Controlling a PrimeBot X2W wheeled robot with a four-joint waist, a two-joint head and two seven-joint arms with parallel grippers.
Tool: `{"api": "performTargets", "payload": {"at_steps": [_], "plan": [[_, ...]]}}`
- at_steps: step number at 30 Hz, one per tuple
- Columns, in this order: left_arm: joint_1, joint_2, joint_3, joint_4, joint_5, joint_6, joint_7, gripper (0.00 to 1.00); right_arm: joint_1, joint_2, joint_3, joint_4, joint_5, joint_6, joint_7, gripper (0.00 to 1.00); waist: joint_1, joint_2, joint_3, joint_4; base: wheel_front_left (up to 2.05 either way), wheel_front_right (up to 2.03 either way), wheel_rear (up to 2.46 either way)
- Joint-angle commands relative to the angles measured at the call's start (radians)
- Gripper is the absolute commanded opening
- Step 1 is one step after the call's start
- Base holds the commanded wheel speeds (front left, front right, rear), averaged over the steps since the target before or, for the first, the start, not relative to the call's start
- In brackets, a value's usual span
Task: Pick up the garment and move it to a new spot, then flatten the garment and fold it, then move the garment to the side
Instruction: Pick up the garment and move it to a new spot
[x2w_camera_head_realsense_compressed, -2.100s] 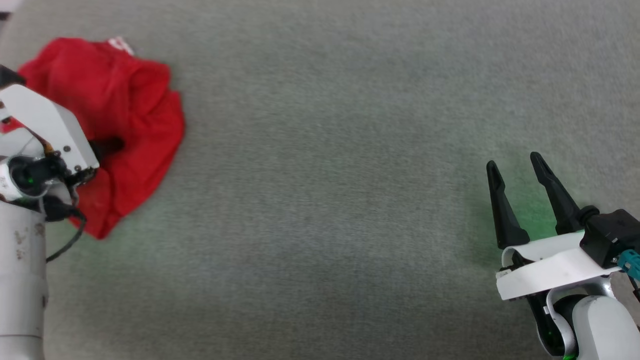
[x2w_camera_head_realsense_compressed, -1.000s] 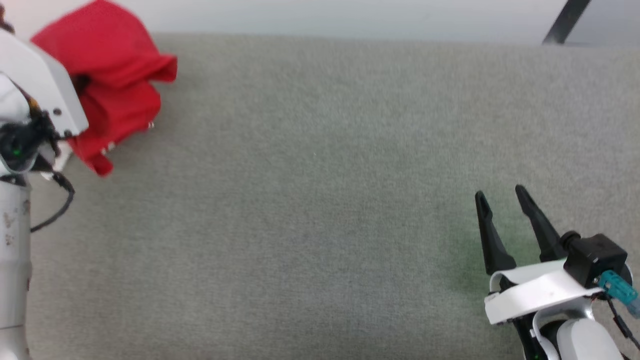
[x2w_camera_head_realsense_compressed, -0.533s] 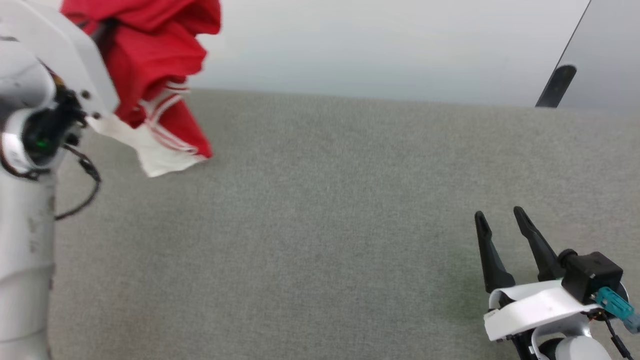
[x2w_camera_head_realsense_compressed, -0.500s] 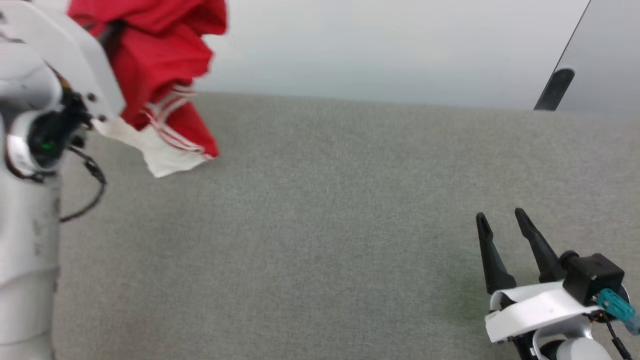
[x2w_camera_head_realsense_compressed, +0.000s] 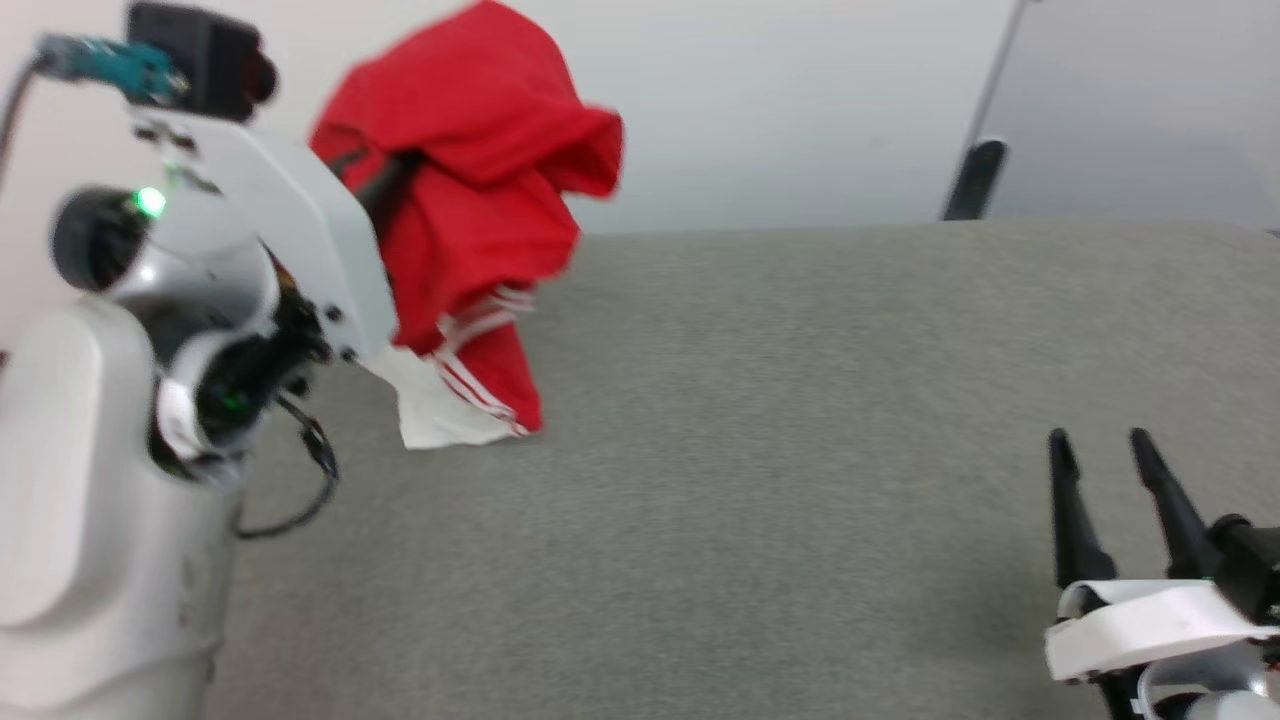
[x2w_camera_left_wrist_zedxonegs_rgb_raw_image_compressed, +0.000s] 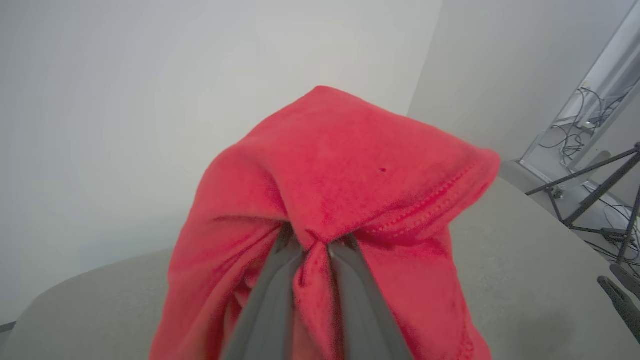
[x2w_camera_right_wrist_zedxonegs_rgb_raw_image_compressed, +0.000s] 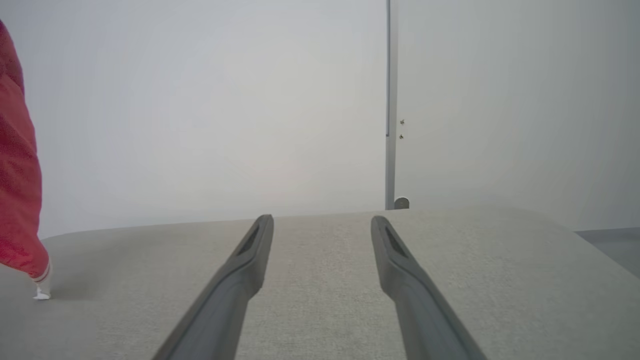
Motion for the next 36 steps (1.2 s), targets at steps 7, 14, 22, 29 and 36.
{"api": "performTargets", "payload": {"at_steps": [7,14,22,29,36], "plan": [[0.077,-0.045,-0.037,-0.079,-0.027,0.025,0.020,0.00,0.022,0.000,-0.088,-0.005,-0.014,0.000,0.000,1.00,0.0000,-0.0001,0.020,-0.151,0.00,0.00,0.00],[0.143,-0.088,-0.086,-0.097,-0.039,0.041,0.035,0.00,0.031,0.008,-0.127,0.007,-0.008,0.000,-0.011,1.00,0.0000,-0.0001,0.054,-0.225,0.00,0.00,0.00],[0.214,-0.100,-0.105,-0.032,-0.050,0.036,0.016,0.00,0.011,0.013,-0.113,0.045,0.006,0.000,-0.033,1.00,0.0000,-0.0001,0.084,-0.248,0.00,0.00,0.00],[0.253,-0.111,-0.126,0.093,-0.054,0.011,-0.021,0.00,-0.013,0.014,-0.094,0.091,0.026,0.000,-0.054,1.00,0.0000,-0.0001,0.098,-0.244,0.00,0.00,0.00],[0.260,-0.168,-0.164,0.195,-0.072,-0.019,-0.054,0.00,-0.030,0.014,-0.083,0.121,0.029,0.000,-0.066,1.00,0.0000,-0.0001,0.095,-0.237,0.00,0.00,0.00]]}}
